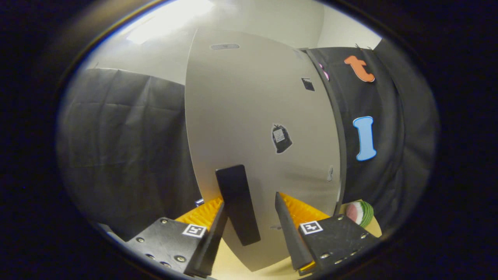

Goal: Open the shoe cabinet door, grab the shoes and put them into the shoe cabinet, then close the shoe cabinet door.

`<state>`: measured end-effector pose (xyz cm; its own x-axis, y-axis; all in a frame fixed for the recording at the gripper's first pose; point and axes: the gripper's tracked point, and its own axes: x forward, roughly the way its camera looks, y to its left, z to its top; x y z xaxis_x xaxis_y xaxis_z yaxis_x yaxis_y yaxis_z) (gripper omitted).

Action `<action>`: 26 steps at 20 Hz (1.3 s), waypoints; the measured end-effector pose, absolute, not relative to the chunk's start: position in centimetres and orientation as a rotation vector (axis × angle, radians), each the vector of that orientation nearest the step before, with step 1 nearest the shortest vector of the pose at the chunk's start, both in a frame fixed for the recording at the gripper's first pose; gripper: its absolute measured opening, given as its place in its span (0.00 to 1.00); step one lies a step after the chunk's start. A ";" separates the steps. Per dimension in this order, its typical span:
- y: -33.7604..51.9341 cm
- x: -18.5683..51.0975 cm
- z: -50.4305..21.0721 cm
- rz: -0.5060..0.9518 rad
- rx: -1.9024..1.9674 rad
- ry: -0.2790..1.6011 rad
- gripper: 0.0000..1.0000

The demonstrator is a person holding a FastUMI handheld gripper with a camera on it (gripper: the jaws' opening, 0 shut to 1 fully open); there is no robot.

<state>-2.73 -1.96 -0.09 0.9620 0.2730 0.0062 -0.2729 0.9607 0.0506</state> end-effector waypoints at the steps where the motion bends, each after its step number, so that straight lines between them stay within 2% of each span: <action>1: -1.4 -2.2 -0.2 0.284 0.042 0.003 0.75; 18: 5.2 5.9 -1.0 0.337 -0.013 -0.010 0.79; 26: 6.2 8.8 -1.4 0.268 -0.013 -0.030 0.79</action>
<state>8.79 6.19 -1.38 0.9637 0.2653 0.0283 -0.2649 0.9641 -0.0172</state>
